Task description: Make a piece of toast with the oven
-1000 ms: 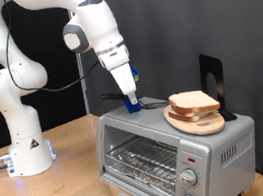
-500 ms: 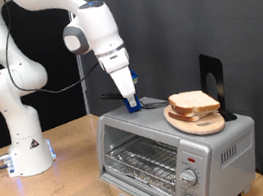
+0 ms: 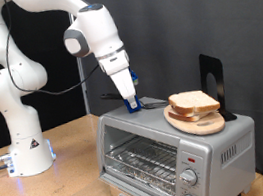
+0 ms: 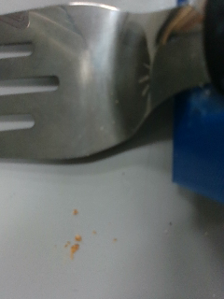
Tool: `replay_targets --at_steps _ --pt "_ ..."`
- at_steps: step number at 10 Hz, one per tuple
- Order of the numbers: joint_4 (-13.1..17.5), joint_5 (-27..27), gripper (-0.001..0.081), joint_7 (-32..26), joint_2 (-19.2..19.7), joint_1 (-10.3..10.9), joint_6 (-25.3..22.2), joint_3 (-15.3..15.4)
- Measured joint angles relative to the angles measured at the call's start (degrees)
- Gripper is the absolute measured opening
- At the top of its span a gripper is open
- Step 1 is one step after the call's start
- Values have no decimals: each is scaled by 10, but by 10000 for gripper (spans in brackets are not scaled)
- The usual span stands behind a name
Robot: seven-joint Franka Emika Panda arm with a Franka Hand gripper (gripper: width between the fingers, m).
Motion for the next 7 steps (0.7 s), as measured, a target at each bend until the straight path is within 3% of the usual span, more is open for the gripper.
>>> replay_targets --at_steps 7 --pt "-8 1 800 1 0 0 7 10"
